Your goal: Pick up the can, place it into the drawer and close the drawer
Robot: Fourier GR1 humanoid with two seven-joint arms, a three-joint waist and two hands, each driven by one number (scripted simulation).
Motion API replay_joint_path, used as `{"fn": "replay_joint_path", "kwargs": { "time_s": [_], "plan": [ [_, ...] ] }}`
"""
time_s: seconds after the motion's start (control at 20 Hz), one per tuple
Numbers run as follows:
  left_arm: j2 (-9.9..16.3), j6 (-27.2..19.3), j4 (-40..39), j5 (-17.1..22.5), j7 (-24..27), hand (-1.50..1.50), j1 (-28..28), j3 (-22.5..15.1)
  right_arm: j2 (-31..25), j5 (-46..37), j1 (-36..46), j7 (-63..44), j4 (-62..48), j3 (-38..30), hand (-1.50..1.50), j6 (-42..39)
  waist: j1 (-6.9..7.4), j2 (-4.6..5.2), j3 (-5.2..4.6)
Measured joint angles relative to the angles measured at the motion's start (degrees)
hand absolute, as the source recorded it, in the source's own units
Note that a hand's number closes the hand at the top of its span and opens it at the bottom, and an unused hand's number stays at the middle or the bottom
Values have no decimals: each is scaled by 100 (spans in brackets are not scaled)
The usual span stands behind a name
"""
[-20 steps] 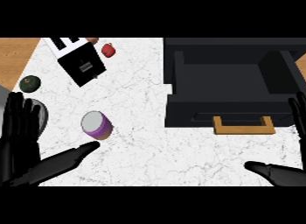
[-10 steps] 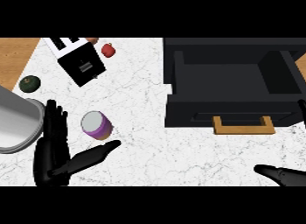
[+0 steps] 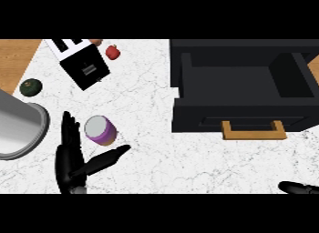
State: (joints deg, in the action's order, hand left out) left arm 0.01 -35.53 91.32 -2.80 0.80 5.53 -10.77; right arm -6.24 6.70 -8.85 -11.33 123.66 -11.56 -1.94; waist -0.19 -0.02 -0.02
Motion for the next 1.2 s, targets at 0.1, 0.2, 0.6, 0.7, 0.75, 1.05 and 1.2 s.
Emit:
{"fn": "replay_joint_path", "kwargs": {
  "time_s": [0.1, 0.2, 0.6, 0.7, 0.75, 1.05, 1.2],
  "plan": [
    [12, 19, -165, 93, 119, -150, -47, 132, 34, 13, -33, 84, -57, -55, -150, -48, 3, -1, 0],
    [8, -87, -555, 312, 441, -150, -143, 178, 135, -69, -187, 189, -17, 16, -150, -85, -3, 0, -1],
    [11, 181, -1658, 1084, 1508, -150, -216, 461, 161, -5, -214, -6, 236, -119, -150, -182, 1, 1, -1],
    [10, 251, -1930, 1180, 1651, -150, -355, 599, 129, 81, -226, -139, 392, -213, -150, -216, -1, 0, 0],
    [8, 234, -2088, 1268, 1779, -150, -400, 580, 122, 112, -270, -65, 370, -265, -150, -292, -3, 0, -1],
    [2, 357, -3302, 1845, 2590, -150, -902, 842, 92, 148, -171, -157, 341, -403, -150, -372, -7, 3, -1],
    [67, 615, -3955, 2024, 2895, -150, -1250, 1191, 91, 154, -123, -187, 322, -448, -150, -401, -11, 5, -1]
  ]
}}
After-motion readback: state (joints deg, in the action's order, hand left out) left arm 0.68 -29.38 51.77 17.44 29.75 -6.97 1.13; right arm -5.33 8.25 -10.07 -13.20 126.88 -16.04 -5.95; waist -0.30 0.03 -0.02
